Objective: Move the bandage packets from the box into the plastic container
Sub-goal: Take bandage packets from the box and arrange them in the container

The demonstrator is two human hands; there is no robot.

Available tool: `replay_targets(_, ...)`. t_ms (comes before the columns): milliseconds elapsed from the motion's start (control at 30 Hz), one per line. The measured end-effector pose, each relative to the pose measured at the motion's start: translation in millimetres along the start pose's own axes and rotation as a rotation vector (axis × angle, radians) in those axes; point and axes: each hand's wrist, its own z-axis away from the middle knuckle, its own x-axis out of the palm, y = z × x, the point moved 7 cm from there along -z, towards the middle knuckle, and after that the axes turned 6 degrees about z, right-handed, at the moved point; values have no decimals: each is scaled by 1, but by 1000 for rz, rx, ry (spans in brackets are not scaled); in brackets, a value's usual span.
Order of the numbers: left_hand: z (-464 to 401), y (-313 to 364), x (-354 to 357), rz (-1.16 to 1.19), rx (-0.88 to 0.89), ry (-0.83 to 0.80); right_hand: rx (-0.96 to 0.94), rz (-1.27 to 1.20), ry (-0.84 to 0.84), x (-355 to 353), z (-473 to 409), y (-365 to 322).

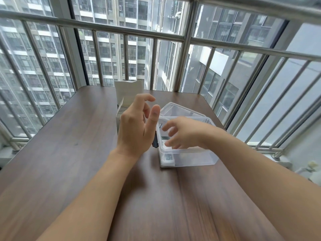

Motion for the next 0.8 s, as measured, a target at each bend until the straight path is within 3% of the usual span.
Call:
replay_targets(200,-5,1,-24,-4,51,185,30,-105,-14,-6,4,5)
replay_targets(300,-11,-15,-46,-94,15,305,-79,-170,164,-32,6,-9)
replay_targets(400,-13,-49,-49,-56,-232,185,-308,-204,440,-67,20,-42)
replay_targets(533,-1,-96,-37,339,-673,10,-543,-140,405,-70,18,-100)
replay_targets(633,5,-106,-25,456,-740,-97,-551,156,370,-53,-5,-130)
replay_targets(800,9,-108,-19,500,-725,-50,-427,450,402,-37,-42,-140)
